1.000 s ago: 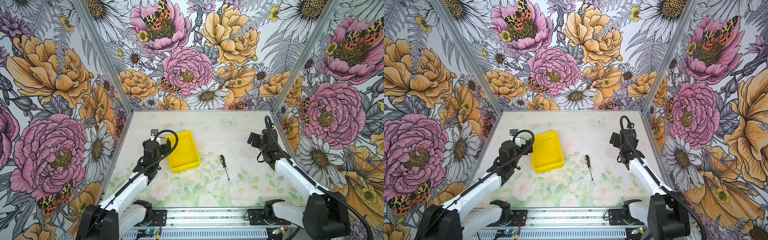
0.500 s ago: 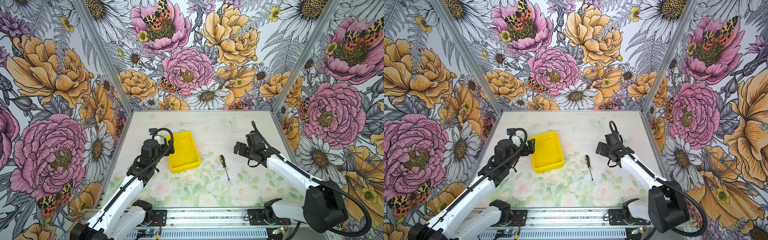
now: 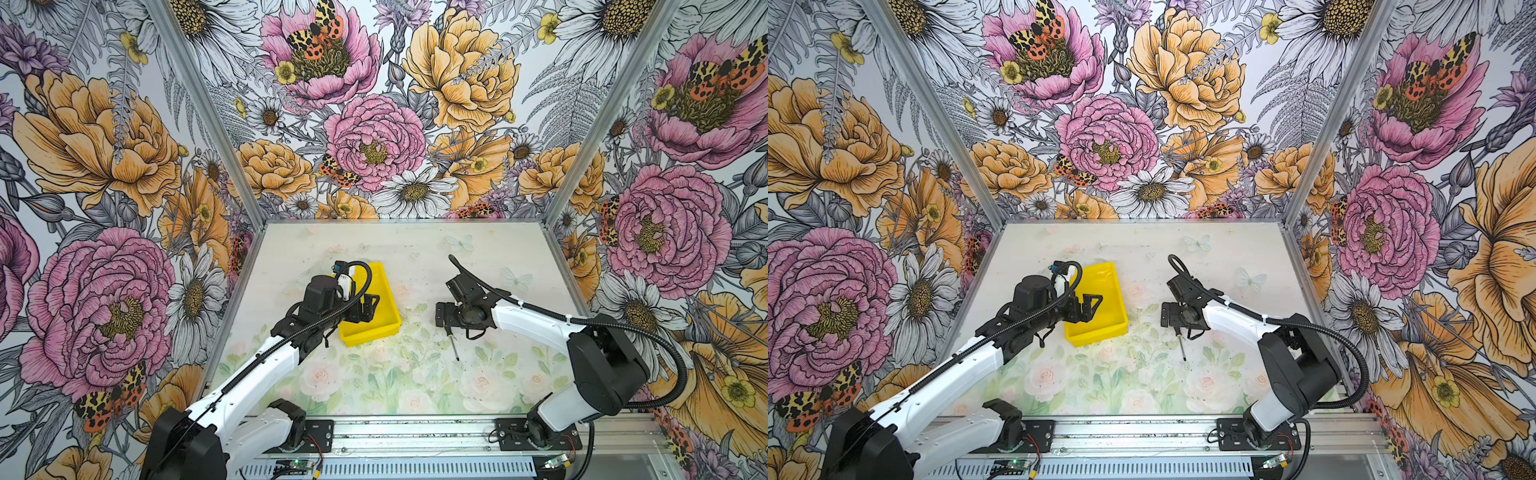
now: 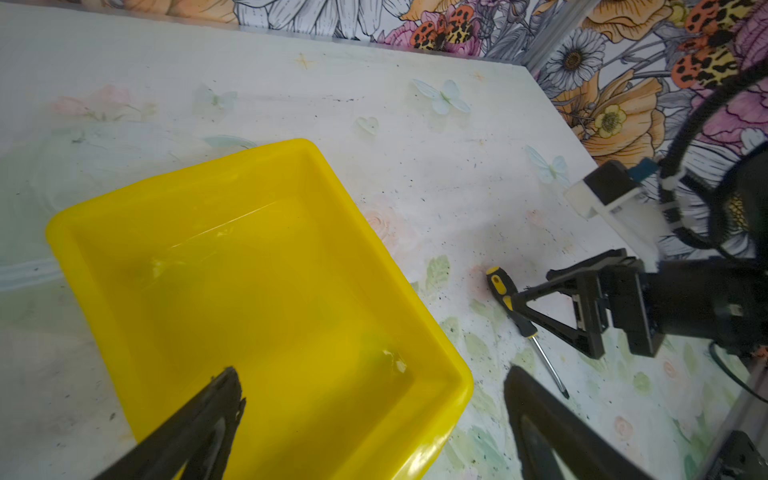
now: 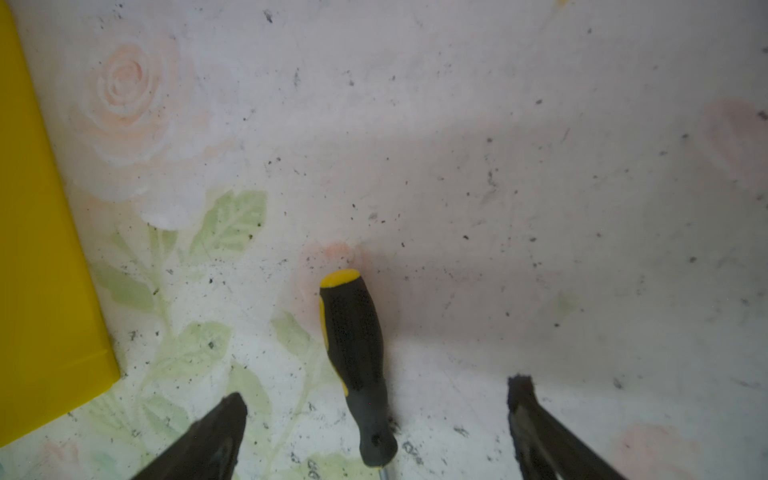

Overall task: Put the screwdriver in the bin
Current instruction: 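Lower the right gripper and close it on the yellow-black screwdriver handle, then lift the screwdriver with the right gripper and carry it over the yellow bin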

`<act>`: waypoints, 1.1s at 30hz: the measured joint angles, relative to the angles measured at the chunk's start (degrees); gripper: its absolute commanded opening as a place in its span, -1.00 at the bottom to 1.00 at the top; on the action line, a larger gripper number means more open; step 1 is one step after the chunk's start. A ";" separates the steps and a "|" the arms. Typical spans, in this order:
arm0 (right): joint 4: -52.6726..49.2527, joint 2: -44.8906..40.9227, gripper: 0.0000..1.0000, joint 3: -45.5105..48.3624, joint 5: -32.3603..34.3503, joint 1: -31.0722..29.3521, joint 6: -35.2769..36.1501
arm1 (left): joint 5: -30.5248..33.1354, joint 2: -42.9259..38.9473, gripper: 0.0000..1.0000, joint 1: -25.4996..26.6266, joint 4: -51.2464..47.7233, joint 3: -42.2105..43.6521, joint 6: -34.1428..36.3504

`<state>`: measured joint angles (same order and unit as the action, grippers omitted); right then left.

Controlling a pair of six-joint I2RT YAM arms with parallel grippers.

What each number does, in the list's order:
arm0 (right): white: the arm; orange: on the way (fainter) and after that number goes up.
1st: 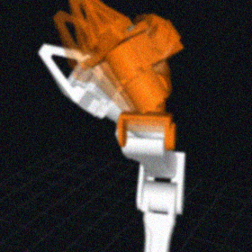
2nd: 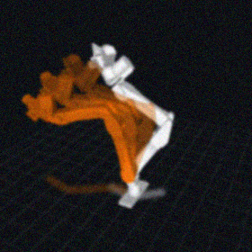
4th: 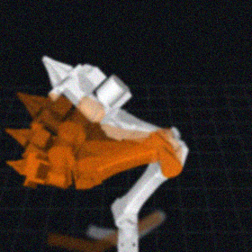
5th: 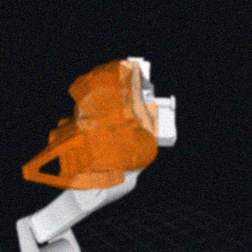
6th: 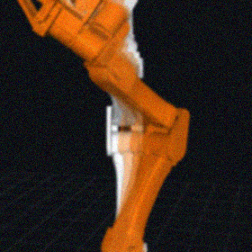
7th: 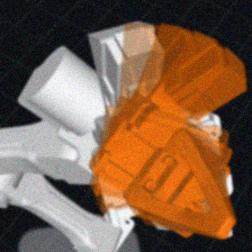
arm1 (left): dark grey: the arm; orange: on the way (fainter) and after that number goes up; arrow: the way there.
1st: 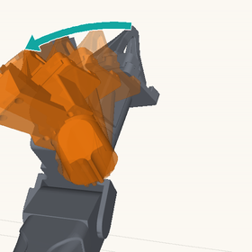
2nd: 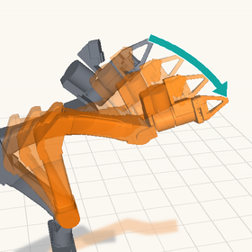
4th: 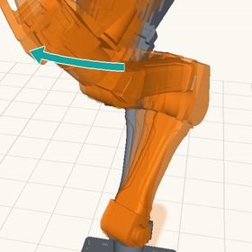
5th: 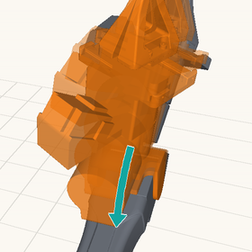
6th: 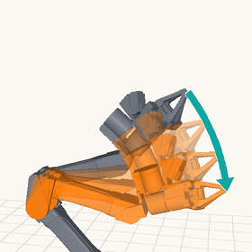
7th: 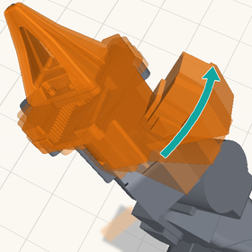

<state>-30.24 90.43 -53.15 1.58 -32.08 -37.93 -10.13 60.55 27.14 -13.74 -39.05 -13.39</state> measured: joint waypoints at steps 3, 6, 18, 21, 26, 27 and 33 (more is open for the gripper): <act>-0.02 1.62 0.67 -0.63 0.00 -0.31 0.33 | -2.99 1.46 0.97 2.99 0.04 -0.72 1.81; -0.42 3.08 0.53 -1.46 0.02 -0.61 0.79 | -4.57 2.67 0.97 5.22 -0.09 -1.25 3.13; -0.70 8.55 0.03 -4.07 0.07 -1.44 2.03 | -4.70 4.07 0.97 8.63 -0.35 -1.46 4.98; -0.57 9.14 -0.20 -4.50 0.22 -1.77 2.14 | -4.50 4.07 0.97 8.63 -0.63 -1.46 5.42; -0.55 9.49 -0.63 -4.74 0.39 -1.88 2.29 | -4.07 4.07 0.97 8.63 -1.40 -1.46 6.10; -0.55 9.49 -0.70 -4.79 0.48 -1.90 2.29 | -4.00 4.07 0.97 8.63 -1.49 -1.46 6.12; -1.20 9.49 -0.87 -5.33 0.42 -2.27 2.23 | -2.21 3.76 0.97 8.39 -1.55 -1.46 6.10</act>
<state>-31.44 99.92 -58.48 2.00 -34.35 -35.70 -12.34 64.31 35.53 -15.29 -40.51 -7.29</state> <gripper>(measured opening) 0.245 0.986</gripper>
